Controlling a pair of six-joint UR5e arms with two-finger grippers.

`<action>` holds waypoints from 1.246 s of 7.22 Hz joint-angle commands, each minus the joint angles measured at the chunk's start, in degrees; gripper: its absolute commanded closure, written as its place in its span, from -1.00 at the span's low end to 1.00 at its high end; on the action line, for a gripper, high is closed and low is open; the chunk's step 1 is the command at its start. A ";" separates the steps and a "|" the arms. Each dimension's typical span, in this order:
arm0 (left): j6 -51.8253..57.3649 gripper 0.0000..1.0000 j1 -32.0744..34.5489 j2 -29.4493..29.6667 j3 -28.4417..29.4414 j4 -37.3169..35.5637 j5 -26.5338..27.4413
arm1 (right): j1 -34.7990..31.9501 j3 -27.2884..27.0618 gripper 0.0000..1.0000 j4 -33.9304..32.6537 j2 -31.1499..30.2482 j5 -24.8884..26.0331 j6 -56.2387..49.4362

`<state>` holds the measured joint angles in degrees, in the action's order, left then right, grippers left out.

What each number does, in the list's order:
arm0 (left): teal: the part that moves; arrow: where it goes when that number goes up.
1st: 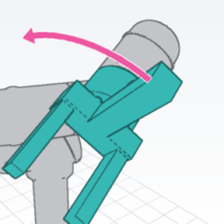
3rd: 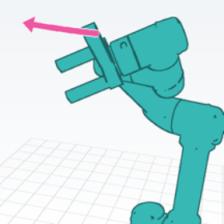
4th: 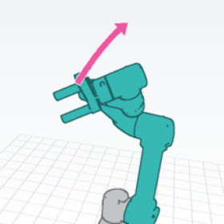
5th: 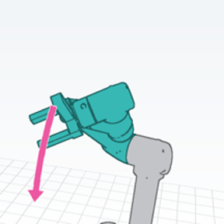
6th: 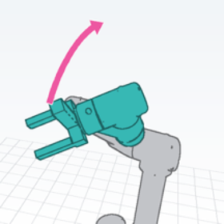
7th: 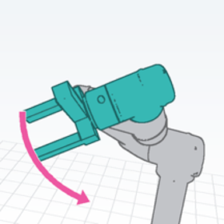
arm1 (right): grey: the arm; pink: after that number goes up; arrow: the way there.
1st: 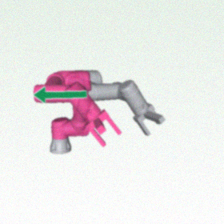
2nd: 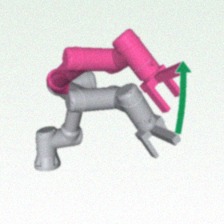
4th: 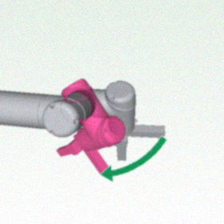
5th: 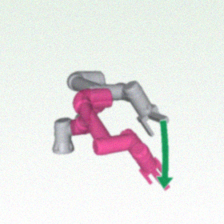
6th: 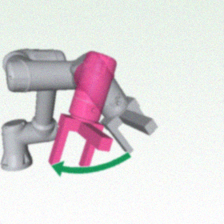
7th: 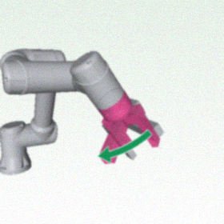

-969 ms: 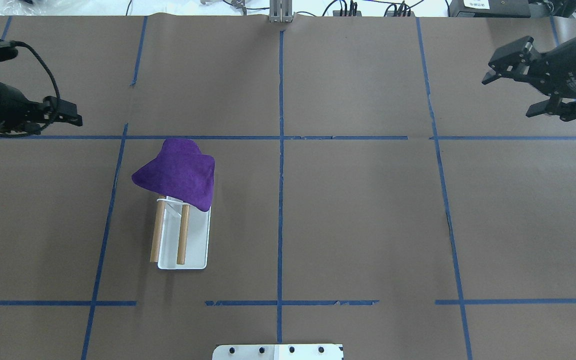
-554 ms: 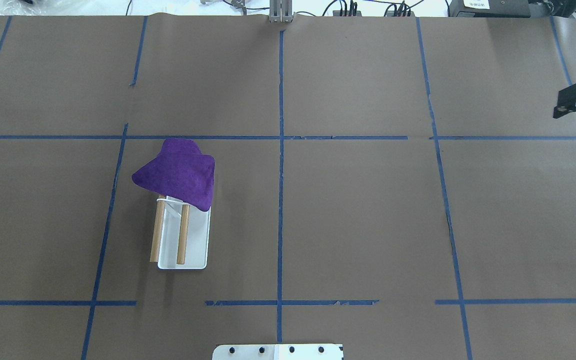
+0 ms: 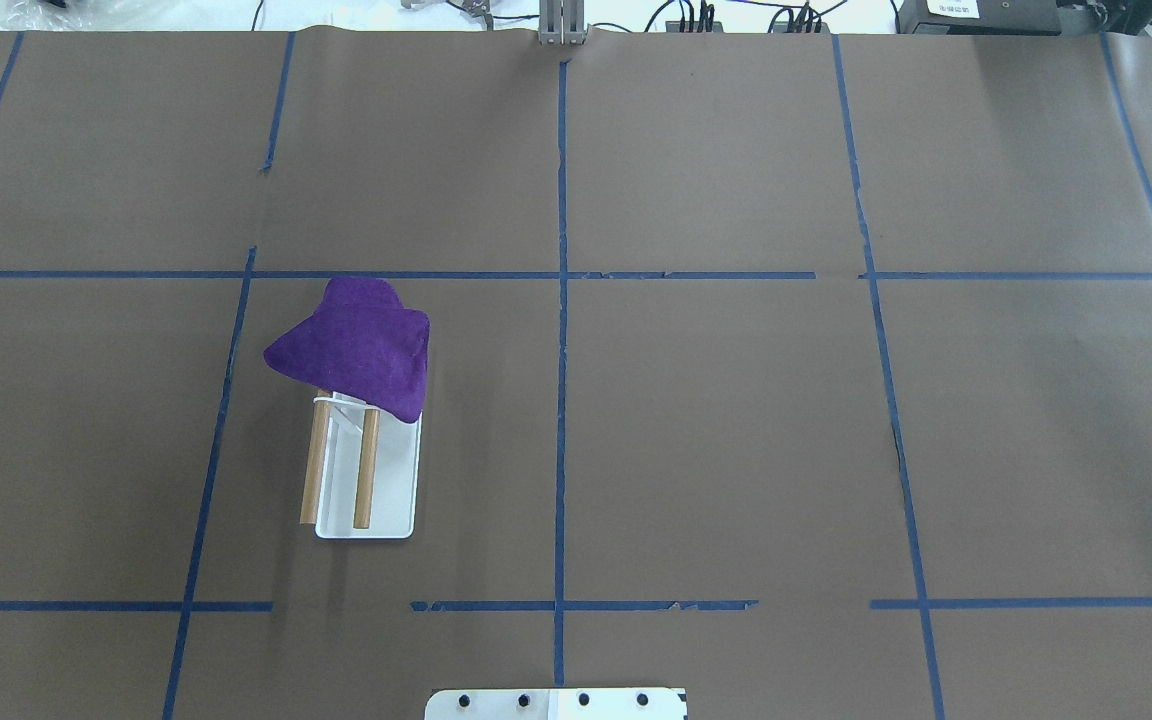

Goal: Hang towel on rack

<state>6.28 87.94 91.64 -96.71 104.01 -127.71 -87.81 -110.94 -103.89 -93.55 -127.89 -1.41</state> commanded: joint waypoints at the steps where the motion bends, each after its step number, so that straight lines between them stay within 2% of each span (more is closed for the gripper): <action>1: 4.52 -1.00 2.76 -0.23 1.88 -8.51 -5.15 | -5.17 5.36 -1.00 -3.59 -1.71 -0.60 -13.68; 2: 4.70 -1.00 2.85 -0.06 1.27 -14.13 -7.19 | -5.18 7.64 -1.00 -3.33 -1.81 -3.13 -13.71; 3: 4.70 -1.00 2.76 -0.40 0.91 -16.10 -7.64 | -5.18 7.58 -1.00 -3.24 -1.90 -6.90 -13.10; 5: 4.53 -1.00 2.85 -0.58 -0.49 -18.13 -7.56 | -5.09 8.28 -1.00 -3.16 -3.04 -6.94 -13.36; 9: 4.70 -1.00 2.59 -2.69 0.29 -17.00 -7.47 | -3.43 9.07 -1.00 -2.89 -3.31 -4.83 -13.45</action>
<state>10.81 90.56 89.30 -96.78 86.92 -135.14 -91.98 -102.17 -106.92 -96.84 -133.58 -14.96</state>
